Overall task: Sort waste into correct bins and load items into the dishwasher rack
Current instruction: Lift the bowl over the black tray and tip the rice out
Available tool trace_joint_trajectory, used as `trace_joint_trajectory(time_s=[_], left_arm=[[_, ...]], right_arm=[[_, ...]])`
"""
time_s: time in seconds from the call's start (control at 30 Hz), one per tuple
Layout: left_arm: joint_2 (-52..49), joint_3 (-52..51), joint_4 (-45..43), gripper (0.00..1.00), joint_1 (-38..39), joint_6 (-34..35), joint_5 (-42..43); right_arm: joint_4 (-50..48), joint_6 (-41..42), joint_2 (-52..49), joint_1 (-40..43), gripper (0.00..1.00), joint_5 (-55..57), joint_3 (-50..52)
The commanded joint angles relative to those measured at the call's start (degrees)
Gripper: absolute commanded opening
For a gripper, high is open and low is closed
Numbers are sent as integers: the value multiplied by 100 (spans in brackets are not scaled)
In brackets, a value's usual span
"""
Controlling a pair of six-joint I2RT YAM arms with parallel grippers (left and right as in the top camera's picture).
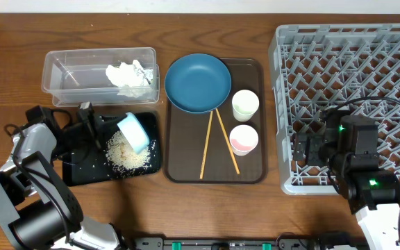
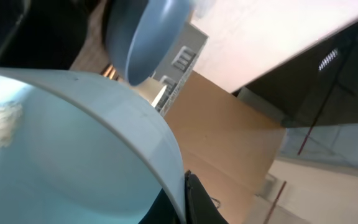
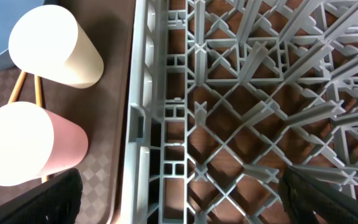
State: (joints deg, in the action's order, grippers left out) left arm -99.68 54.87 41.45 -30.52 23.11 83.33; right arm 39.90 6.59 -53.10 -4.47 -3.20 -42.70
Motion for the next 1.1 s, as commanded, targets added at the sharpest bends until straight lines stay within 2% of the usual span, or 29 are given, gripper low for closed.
trace_joint_trajectory(time_s=[0.0,0.1,0.13,0.2,0.23,0.33,0.43,0.53,0.67,0.77,0.87,0.93,0.97,1.0,1.03,1.07], left_arm=[[-24,-13,-323,6,-44,-549,546],[-26,-13,-308,6,-92,-118,-175],[-24,-13,-365,6,-92,-208,-24],[-24,-13,-544,6,-63,-815,682],[-17,-13,-520,6,-63,-870,601],[-20,-13,-496,6,-70,-525,22],[-20,-13,-647,6,-52,-809,581],[-20,-13,-638,6,-85,-717,398],[-13,-11,-734,6,-92,-1025,643],[-13,-11,-728,6,-105,-651,175],[-13,-11,-822,6,-92,-800,680],[-13,-11,-815,7,-103,-671,358],[-13,-11,-758,6,-109,-389,164],[-13,-11,-732,6,-111,-317,282],[-13,-11,-872,6,-105,-564,691],[-2,-7,-890,6,-76,-664,684]], right_arm=[[17,63,-7,-140,99,-4,-131],[13,63,-7,-140,99,-4,-131],[17,63,-7,-140,99,-4,-131],[42,63,-7,-140,99,-4,-131],[50,63,-7,-140,99,-4,-131],[48,63,-7,-140,99,-4,-131],[63,63,-7,-140,99,-4,-131],[63,63,-7,-140,99,-4,-131],[70,63,-7,-140,99,-4,-131],[59,66,-7,-140,99,-4,-131],[70,63,-7,-140,99,-4,-131],[68,66,-7,-140,99,-4,-131],[63,66,-7,-140,99,-4,-131],[61,66,-7,-140,99,-4,-131],[63,66,-7,-140,99,-4,-131],[70,66,-7,-140,99,-4,-131]])
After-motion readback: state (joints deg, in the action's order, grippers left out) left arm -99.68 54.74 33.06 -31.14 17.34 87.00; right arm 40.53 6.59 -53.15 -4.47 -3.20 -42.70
